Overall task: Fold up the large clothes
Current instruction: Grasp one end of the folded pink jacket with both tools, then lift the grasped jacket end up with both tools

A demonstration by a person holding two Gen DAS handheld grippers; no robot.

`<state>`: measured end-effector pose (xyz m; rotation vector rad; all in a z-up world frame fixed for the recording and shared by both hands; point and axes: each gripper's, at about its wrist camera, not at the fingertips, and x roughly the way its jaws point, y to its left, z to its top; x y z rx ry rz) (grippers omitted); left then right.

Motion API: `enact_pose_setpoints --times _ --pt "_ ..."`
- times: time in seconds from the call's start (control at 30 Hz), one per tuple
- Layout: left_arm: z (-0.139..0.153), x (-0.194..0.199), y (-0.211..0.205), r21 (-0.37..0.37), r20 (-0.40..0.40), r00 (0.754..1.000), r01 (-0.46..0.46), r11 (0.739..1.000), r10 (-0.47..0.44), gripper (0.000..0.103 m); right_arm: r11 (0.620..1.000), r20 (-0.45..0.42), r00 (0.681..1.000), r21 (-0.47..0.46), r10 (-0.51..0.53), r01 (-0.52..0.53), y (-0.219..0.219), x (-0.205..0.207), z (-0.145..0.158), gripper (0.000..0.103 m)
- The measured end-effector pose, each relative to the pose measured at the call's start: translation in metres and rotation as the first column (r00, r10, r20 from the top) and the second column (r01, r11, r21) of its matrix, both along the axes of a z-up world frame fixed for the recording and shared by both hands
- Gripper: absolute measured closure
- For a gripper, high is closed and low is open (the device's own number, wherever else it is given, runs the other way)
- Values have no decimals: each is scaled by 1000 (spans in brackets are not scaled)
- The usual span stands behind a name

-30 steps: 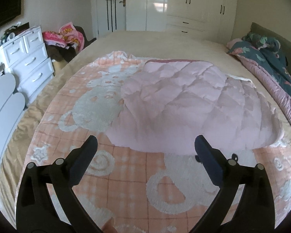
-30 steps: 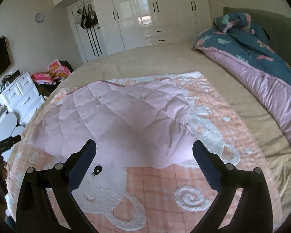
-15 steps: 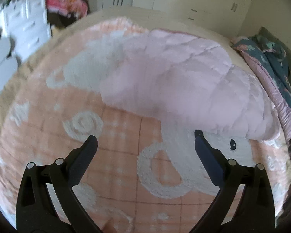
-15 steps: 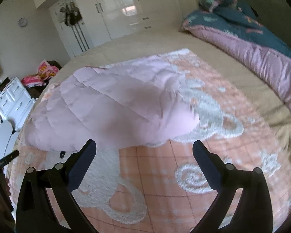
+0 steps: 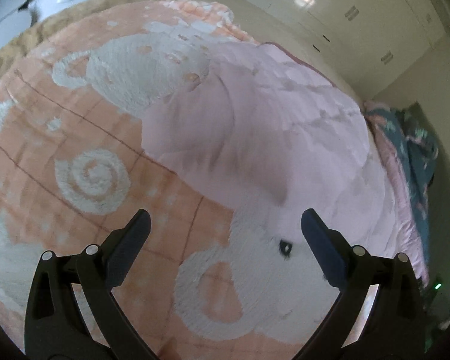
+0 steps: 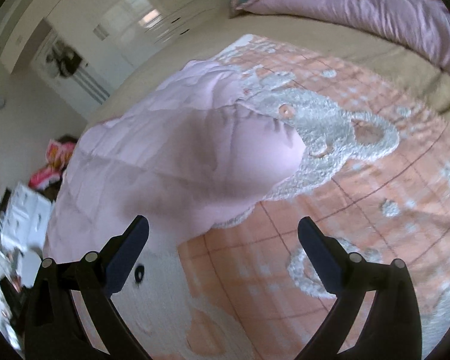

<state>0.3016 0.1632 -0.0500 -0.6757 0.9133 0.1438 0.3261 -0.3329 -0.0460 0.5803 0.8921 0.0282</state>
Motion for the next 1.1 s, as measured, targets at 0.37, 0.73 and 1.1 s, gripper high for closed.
enact_pose_setpoints --times 0.37,0.73,1.1 --pt "-37 32 30 -275 2 989 -143 951 150 9 977 -41 993 179 -106 112 -6 36 -30 4" --pt "-57 59 31 -320 52 978 -173 931 200 8 963 -16 990 231 -138 138 5 69 -46 4" --pt "-55 70 25 -251 75 974 -188 950 213 8 966 43 987 214 -157 145 13 85 -54 4"
